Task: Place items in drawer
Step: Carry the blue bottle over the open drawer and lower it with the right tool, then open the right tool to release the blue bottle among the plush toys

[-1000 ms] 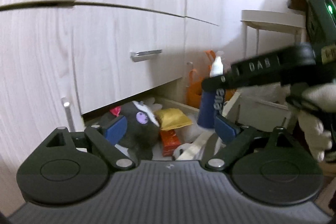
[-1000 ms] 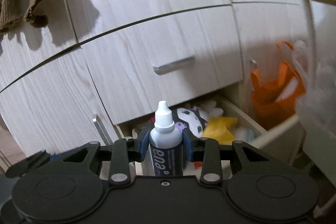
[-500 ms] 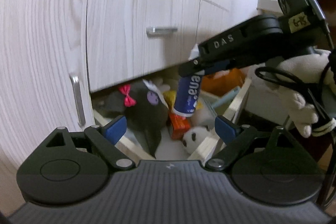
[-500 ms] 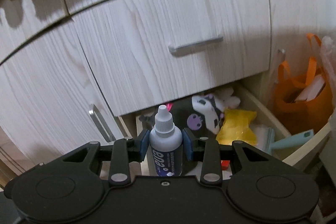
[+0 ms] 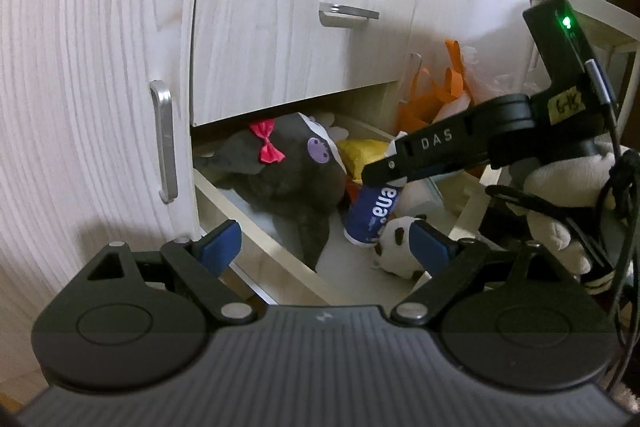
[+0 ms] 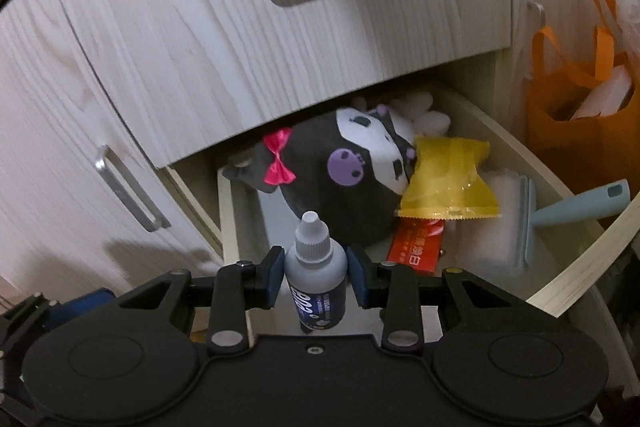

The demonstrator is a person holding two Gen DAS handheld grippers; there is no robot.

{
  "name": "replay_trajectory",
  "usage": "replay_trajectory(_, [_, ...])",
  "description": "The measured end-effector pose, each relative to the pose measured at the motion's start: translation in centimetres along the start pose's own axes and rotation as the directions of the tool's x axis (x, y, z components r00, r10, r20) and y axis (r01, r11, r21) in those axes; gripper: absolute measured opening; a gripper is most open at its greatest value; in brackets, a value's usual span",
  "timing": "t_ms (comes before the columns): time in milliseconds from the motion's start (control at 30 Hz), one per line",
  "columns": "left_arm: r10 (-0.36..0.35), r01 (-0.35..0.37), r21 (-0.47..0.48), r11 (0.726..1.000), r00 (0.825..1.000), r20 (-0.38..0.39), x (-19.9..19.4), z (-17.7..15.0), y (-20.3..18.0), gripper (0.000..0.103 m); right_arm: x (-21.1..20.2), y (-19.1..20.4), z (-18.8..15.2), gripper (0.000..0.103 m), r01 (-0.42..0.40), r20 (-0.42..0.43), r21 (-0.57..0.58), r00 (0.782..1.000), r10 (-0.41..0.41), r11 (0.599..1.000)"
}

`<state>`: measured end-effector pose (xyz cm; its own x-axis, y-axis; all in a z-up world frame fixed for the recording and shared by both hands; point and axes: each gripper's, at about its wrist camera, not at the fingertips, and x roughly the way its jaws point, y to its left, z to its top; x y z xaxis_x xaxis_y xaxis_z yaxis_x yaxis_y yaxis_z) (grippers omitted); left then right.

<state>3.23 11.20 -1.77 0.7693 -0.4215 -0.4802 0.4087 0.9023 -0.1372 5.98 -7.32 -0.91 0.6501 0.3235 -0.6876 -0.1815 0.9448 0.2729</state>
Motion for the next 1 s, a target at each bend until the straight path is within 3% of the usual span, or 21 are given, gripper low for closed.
replay_trajectory(167, [0.012,-0.012,-0.021,1.0,1.0,-0.01,0.3,0.1,0.3,0.091,1.1,-0.2,0.0,0.042,0.017,-0.078,-0.029,0.997,-0.02,0.999])
replay_trajectory(233, [0.016,-0.016,-0.022,1.0,1.0,-0.014,0.4,0.0,0.3,0.091,1.1,0.0,-0.1,0.049,0.018,-0.081,-0.037,0.997,-0.021,0.999])
replay_trajectory(533, [-0.051,0.051,-0.003,0.999,0.998,0.029,-1.0,0.5,-0.7,0.091,-2.8,0.2,-0.7,0.058,0.0,0.043,-0.086,0.999,0.004,0.996])
replay_trajectory(800, [-0.145,0.14,0.075,0.987,0.987,0.074,-2.5,0.8,-3.3,0.091,-10.0,-0.6,-3.3,0.067,-0.028,0.204,-0.187,0.977,0.067,0.982])
replay_trajectory(1000, [-0.089,0.09,-0.015,0.996,0.992,0.092,-2.9,1.5,-3.1,0.091,-12.5,-2.8,-6.1,0.083,0.027,0.262,-0.217,0.965,0.031,0.976])
